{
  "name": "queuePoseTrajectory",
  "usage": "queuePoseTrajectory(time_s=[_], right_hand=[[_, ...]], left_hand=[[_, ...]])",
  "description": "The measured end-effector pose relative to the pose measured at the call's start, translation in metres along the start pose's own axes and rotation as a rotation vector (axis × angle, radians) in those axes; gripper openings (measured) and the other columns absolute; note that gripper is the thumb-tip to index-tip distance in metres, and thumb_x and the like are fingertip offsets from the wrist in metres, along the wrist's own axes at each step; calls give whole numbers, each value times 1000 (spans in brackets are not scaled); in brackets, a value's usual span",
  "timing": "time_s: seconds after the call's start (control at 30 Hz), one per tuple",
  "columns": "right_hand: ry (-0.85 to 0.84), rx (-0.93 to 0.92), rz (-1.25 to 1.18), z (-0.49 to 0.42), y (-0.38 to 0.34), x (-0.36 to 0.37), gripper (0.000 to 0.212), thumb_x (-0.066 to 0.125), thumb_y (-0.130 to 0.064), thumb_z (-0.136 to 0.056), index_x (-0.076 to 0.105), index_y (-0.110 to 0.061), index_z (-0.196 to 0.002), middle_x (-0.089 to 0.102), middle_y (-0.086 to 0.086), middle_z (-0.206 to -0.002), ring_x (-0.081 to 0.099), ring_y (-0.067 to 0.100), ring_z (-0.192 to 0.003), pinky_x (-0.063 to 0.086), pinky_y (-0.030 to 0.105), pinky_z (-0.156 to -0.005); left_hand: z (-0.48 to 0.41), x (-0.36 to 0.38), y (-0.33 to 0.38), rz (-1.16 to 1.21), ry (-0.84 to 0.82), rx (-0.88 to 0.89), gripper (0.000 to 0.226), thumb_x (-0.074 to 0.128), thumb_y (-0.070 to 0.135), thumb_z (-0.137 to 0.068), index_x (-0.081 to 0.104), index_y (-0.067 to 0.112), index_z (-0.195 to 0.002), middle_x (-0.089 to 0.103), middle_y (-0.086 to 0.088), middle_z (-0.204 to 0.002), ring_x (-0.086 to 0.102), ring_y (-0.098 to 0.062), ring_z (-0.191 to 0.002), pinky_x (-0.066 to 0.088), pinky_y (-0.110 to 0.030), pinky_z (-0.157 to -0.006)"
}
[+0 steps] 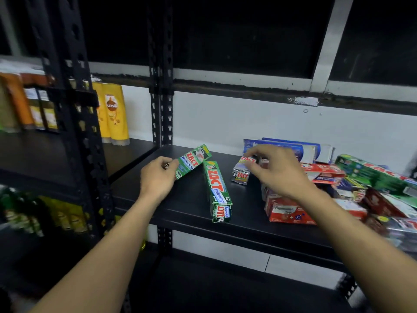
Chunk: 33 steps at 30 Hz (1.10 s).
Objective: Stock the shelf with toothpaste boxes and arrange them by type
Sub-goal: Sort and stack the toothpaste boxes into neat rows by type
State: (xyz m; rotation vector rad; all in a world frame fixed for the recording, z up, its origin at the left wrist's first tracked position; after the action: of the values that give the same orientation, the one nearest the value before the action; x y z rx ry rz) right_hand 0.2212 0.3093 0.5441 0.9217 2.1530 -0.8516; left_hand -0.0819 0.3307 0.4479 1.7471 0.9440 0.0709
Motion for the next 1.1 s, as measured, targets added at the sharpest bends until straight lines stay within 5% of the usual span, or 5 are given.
queuePoseTrajectory(time_s=[0.1, 0.27, 0.53, 0.73, 1.1], right_hand=[[-219, -80, -177, 14, -40, 42, 29, 64, -48, -88, 67, -37, -115, 67, -19, -115, 59, -2, -104, 43, 25, -96], [-469, -192, -85, 32, -60, 94, 58, 52, -70, -83, 55, -40, -133, 37, -14, -154, 27, 0, -143, 22, 34, -119], [-383, -117, -133, 8, -52, 73, 45, 50, -64, -90, 63, -39, -125, 64, -19, -126, 56, -1, -115, 42, 26, -103], [-276, 7, -138, -58, -28, 85, 34, 64, -42, -91, 66, -26, -121, 68, -13, -118, 61, 6, -109, 45, 23, -87], [-288, 244, 126, -143, 29, 163, 37, 76, -22, -81, 68, -14, -117, 66, 3, -121, 60, 22, -109, 46, 27, -90]], left_hand=[[-3, -3, 1, -111, 37, 29, 33, 55, 34, -98, 60, 16, -125, 50, -12, -133, 47, -32, -124, 38, -41, -107], [-2, 6, 4, -139, -39, 83, 47, 80, 36, -79, 61, 19, -119, 55, -2, -124, 54, -19, -114, 44, -33, -98], [-25, 3, 3, -265, -280, 169, 44, 80, 33, -81, 65, 24, -120, 64, 0, -118, 59, -17, -102, 47, -30, -91], [-59, -13, -23, -267, -44, 99, 53, 86, 34, -74, 64, 15, -118, 59, -6, -117, 59, -23, -105, 46, -32, -89], [-134, 25, -42, -201, -131, 29, 53, 86, 38, -73, 65, 17, -117, 69, -2, -114, 63, -16, -101, 50, -28, -86]])
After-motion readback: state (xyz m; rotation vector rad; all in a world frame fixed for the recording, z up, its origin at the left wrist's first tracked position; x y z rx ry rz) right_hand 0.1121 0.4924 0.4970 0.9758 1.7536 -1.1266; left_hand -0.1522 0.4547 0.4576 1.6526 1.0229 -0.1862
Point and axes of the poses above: each hand's wrist, its own z-axis away from the middle knuckle, its own x-axis out of the palm, y = z × x, the point moved 10 cm from there along -z, towards the middle knuckle
